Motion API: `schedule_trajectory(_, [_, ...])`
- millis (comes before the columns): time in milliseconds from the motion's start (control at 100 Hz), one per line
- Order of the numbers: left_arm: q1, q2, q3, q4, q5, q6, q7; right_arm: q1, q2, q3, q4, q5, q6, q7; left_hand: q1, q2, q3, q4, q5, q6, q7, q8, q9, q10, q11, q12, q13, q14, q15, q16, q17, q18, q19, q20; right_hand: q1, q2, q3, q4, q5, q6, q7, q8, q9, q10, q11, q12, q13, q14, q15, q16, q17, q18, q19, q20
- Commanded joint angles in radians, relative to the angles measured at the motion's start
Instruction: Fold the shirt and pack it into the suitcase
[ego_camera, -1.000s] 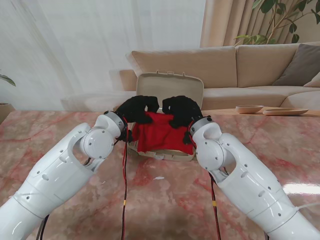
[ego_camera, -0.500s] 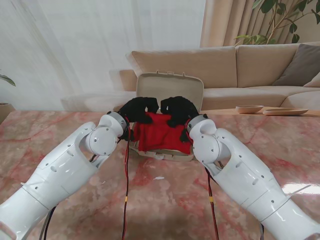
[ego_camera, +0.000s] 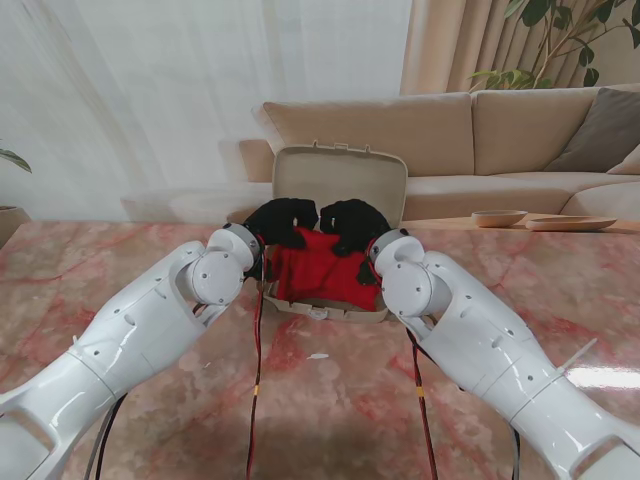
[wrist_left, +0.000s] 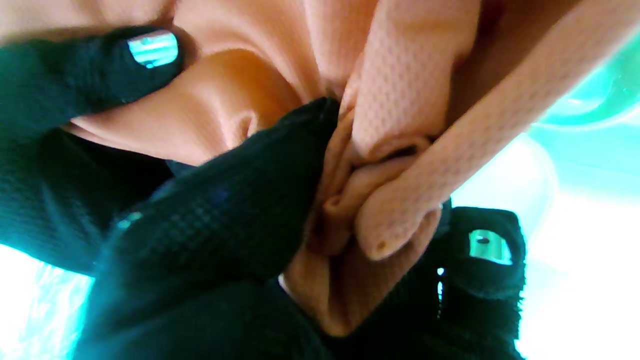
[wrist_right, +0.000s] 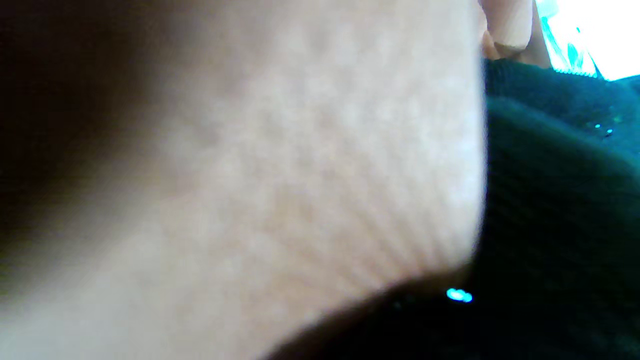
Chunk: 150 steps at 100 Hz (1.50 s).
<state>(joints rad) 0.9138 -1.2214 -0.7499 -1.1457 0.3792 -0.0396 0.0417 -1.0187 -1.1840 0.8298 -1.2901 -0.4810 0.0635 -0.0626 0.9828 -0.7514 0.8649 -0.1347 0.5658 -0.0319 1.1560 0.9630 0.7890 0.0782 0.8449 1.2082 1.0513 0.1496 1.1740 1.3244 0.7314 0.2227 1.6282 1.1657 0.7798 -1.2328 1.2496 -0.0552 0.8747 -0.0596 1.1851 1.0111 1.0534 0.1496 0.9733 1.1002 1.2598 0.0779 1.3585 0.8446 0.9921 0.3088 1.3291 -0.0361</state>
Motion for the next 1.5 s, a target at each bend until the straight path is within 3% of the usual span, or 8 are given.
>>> schedule_trajectory(0, [-0.019, -0.013, 0.014, 0.033, -0.012, -0.005, 0.0, 0.013, -0.009, -0.006, 0.024, 0.017, -0.004, 0.017, 0.124, 0.051, 0.057, 0.031, 0.004, -0.037, 0.017, 0.0, 0.055, -0.028, 0.014, 0.012, -0.008, -0.022, -0.017, 0.02, -0.01, 0.016, 0.011, 0.032, 0.127, 0.05, 0.148, 0.042, -0.001, -0.062, 0.039, 0.006, 0.006, -0.007, 0.059, 0.0, 0.044, -0.063, -0.057, -0.034, -0.045, 0.014, -0.06, -0.072])
schedule_trajectory(170, [-0.039, -0.025, 0.041, 0.082, -0.031, -0.015, -0.002, 0.033, -0.017, -0.025, 0.072, 0.041, -0.016, 0.021, 0.134, 0.053, 0.035, 0.017, 0.001, -0.036, 0.013, -0.007, 0.049, -0.027, 0.006, 0.01, -0.019, -0.013, -0.028, 0.022, -0.03, 0.023, -0.001, 0.037, 0.127, 0.059, 0.135, 0.036, -0.006, -0.064, 0.038, 0.003, -0.001, -0.009, 0.058, 0.001, 0.045, -0.055, -0.073, -0.036, -0.061, 0.008, -0.118, -0.113])
schedule_trajectory(230, [-0.045, -0.029, 0.048, 0.094, -0.036, -0.016, -0.003, 0.04, -0.019, -0.03, 0.087, 0.047, -0.019, 0.021, 0.138, 0.058, 0.017, 0.007, -0.001, -0.035, 0.01, -0.015, 0.047, -0.027, -0.001, 0.009, -0.025, -0.008, -0.037, 0.022, -0.038, 0.026, -0.009, 0.039, 0.127, 0.067, 0.126, 0.033, -0.008, -0.065, 0.038, 0.0, -0.005, -0.01, 0.056, 0.001, 0.046, -0.048, -0.086, -0.036, 0.051, -0.025, 0.234, 0.541])
schedule_trajectory(270, [-0.049, -0.031, 0.053, 0.103, -0.037, -0.017, -0.002, 0.043, -0.021, -0.033, 0.097, 0.053, -0.019, 0.021, 0.144, 0.06, 0.002, 0.0, -0.002, -0.032, 0.007, -0.023, 0.044, -0.024, -0.007, 0.008, -0.032, -0.002, -0.043, 0.021, -0.05, 0.029, -0.016, 0.041, 0.127, 0.068, 0.121, 0.03, -0.01, -0.064, 0.037, -0.001, -0.006, -0.01, 0.055, 0.0, 0.045, -0.047, -0.091, -0.037, -0.065, 0.004, -0.126, 0.007])
schedule_trajectory(440, [-0.069, -0.039, 0.076, 0.141, -0.039, -0.026, -0.005, 0.055, -0.025, -0.045, 0.132, 0.073, -0.021, 0.031, 0.169, 0.076, -0.082, -0.025, 0.0, -0.024, -0.015, -0.091, 0.033, -0.019, -0.046, 0.002, -0.064, 0.018, -0.082, 0.013, -0.099, 0.044, -0.06, 0.045, 0.127, 0.083, 0.096, 0.02, -0.016, -0.064, 0.032, -0.012, -0.014, -0.012, 0.046, -0.003, 0.044, -0.032, -0.124, -0.04, -0.058, 0.006, -0.102, -0.065])
schedule_trajectory(490, [-0.075, -0.041, 0.082, 0.151, -0.042, -0.029, -0.008, 0.061, -0.027, -0.05, 0.146, 0.078, -0.024, 0.032, 0.175, 0.081, -0.101, -0.029, 0.0, -0.023, -0.019, -0.107, 0.027, -0.015, -0.057, 0.0, -0.075, 0.024, -0.094, 0.011, -0.116, 0.049, -0.073, 0.043, 0.127, 0.087, 0.09, 0.018, -0.018, -0.063, 0.031, -0.016, -0.017, -0.012, 0.043, -0.003, 0.044, -0.029, -0.138, -0.04, 0.092, -0.136, 0.358, 0.675])
schedule_trajectory(540, [-0.08, -0.042, 0.087, 0.16, -0.044, -0.031, -0.012, 0.066, -0.029, -0.056, 0.159, 0.082, -0.027, 0.033, 0.178, 0.085, -0.112, -0.028, 0.002, -0.022, -0.022, -0.122, 0.023, -0.013, -0.068, 0.0, -0.084, 0.031, -0.104, 0.013, -0.132, 0.056, -0.087, 0.042, 0.126, 0.095, 0.081, 0.012, -0.022, -0.063, 0.028, -0.018, -0.022, -0.012, 0.04, -0.004, 0.043, -0.023, -0.152, -0.045, 0.066, -0.158, 0.391, 0.811])
schedule_trajectory(1490, [-0.127, -0.043, 0.144, 0.244, -0.045, -0.03, -0.078, 0.141, -0.07, -0.125, 0.335, 0.114, -0.075, -0.009, 0.054, 0.297, -0.244, 0.049, -0.038, 0.1, -0.435, -0.461, -0.185, 0.094, -0.34, -0.581, -0.408, 0.125, -0.561, -0.383, -0.494, 0.159, -0.451, -0.174, 0.025, 0.32, -0.204, -0.035, -0.133, 0.126, -0.32, -0.381, -0.275, 0.083, -0.296, -0.396, -0.373, 0.141, -0.83, -0.242, -0.491, 0.02, -0.122, 0.679])
